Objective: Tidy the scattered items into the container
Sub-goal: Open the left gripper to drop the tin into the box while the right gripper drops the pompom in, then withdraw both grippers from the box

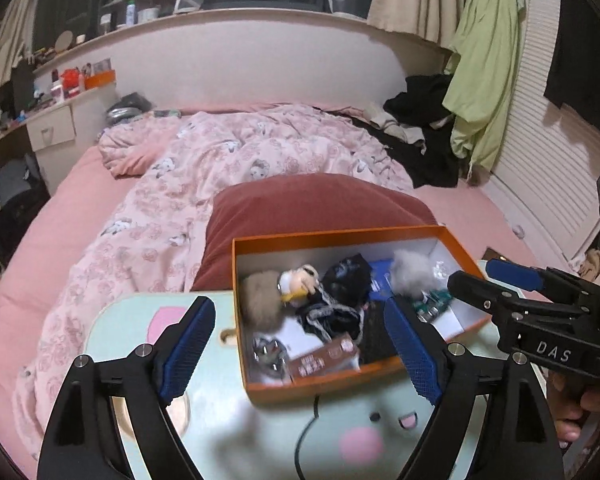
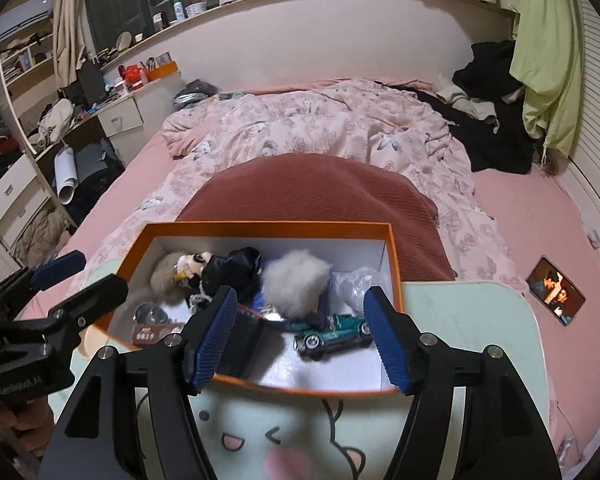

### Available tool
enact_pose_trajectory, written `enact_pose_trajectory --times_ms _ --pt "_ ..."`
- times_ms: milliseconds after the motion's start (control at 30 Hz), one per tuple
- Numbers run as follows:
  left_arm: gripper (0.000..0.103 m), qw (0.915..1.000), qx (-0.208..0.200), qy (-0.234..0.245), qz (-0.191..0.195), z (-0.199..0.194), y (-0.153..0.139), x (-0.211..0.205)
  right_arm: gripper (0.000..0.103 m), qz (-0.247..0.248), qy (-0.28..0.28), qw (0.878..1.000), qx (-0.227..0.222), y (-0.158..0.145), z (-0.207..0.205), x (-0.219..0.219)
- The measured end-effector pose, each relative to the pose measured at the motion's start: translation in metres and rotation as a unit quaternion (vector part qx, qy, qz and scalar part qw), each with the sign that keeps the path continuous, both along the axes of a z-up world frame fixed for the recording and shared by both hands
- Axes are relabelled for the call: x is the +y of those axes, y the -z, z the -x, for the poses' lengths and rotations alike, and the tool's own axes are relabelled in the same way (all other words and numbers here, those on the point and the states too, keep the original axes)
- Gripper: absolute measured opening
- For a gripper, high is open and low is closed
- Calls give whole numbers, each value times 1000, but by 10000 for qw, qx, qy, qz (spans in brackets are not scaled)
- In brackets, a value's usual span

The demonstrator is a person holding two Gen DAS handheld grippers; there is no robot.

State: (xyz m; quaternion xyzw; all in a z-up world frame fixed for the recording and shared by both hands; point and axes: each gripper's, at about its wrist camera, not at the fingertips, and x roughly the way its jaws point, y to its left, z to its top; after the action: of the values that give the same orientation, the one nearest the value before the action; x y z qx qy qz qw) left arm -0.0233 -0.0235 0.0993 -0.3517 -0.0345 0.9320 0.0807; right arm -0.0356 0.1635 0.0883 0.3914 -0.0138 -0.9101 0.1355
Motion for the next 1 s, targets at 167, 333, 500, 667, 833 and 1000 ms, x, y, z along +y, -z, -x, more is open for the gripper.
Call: enact_pose_trajectory --times_ms 167,333,500,667,833,1000 --pt "87 9996 -86 251 -100 -31 11 7 67 108 -148 9998 108 0 -28 3" --pt "90 9982 -513 230 186 -43 47 22 67 11 -117 9999 -12 15 -54 5" --pt "90 9953 -800 39 551 -36 77 31 67 -179 85 9987 -473 50 -57 10" --pt "103 9905 -1146 -319 694 -28 96 26 67 -447 270 9960 -724 80 -55 13" --pt "103 9901 -1144 -365 730 -33 94 25 103 -823 391 9929 -768 90 -52 11" --pt "103 9901 -1142 -366 729 -33 94 27 103 -827 333 9932 -754 90 -49 10"
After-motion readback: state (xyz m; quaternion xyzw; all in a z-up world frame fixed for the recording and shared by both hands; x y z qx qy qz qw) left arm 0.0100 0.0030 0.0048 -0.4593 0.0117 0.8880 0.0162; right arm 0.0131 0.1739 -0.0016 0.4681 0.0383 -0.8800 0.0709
